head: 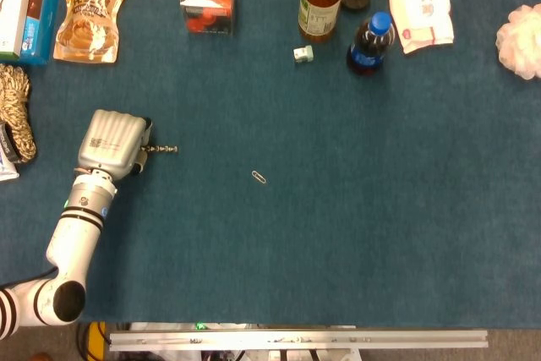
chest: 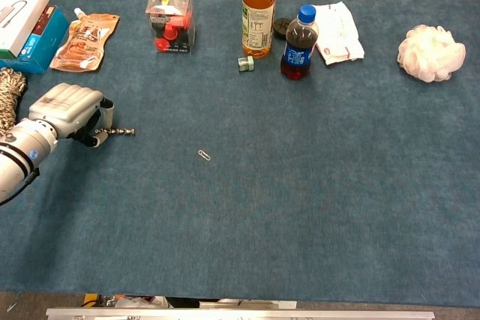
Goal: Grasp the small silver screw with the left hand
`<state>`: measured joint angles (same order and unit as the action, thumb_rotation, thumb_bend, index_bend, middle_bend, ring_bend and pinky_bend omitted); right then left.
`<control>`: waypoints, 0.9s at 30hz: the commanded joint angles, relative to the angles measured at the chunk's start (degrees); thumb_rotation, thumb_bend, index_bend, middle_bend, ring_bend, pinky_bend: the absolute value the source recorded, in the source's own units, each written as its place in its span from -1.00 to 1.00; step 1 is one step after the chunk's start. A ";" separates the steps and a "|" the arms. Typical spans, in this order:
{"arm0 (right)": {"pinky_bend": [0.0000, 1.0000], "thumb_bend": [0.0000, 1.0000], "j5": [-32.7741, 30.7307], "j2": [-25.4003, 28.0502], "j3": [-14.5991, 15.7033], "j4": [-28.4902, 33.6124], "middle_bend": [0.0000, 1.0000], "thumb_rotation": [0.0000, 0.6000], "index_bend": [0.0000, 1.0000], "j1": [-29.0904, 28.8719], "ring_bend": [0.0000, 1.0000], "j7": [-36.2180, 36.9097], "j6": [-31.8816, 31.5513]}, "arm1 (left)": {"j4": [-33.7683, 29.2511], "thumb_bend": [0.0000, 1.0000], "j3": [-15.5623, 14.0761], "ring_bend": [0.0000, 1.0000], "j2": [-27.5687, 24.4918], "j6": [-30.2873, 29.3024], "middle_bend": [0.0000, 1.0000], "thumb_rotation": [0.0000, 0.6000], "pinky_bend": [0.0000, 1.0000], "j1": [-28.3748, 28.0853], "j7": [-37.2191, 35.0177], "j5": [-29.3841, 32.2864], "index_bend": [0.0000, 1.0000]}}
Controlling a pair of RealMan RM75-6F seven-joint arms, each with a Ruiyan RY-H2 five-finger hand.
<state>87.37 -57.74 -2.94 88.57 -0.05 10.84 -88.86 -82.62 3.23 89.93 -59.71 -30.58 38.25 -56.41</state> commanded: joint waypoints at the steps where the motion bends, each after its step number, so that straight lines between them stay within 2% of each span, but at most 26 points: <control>1: 0.20 -0.63 -0.02 0.01 -0.01 -0.11 0.00 1.00 -0.17 0.07 0.04 0.12 -0.08 | -0.06 -0.31 -0.06 0.44 0.03 0.09 0.52 1.00 0.44 -0.20 0.40 0.44 -0.05; 5: 0.20 -0.63 -0.01 -0.01 0.02 -0.31 0.00 1.00 -0.17 0.14 0.04 0.33 -0.08 | -0.05 -0.31 -0.22 0.44 0.21 0.34 0.52 1.00 0.44 -0.50 0.97 1.13 -0.06; 21: 0.20 -0.63 -0.30 0.00 -0.14 -0.68 0.00 1.00 -0.17 0.53 0.04 0.94 -0.43 | 0.35 -0.31 -0.56 0.46 0.88 0.16 0.56 1.00 0.46 -1.08 0.87 1.71 0.16; 27: 0.20 -0.63 -0.33 0.03 -0.21 -0.60 0.00 1.00 -0.17 0.82 0.04 1.07 -0.86 | -0.08 -0.16 -0.44 0.48 0.58 -0.06 0.58 1.00 0.46 -1.31 0.72 1.65 0.19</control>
<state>87.03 -57.71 -3.14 87.97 0.77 11.91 -89.72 -82.66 2.79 90.55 -59.76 -31.87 38.98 -54.75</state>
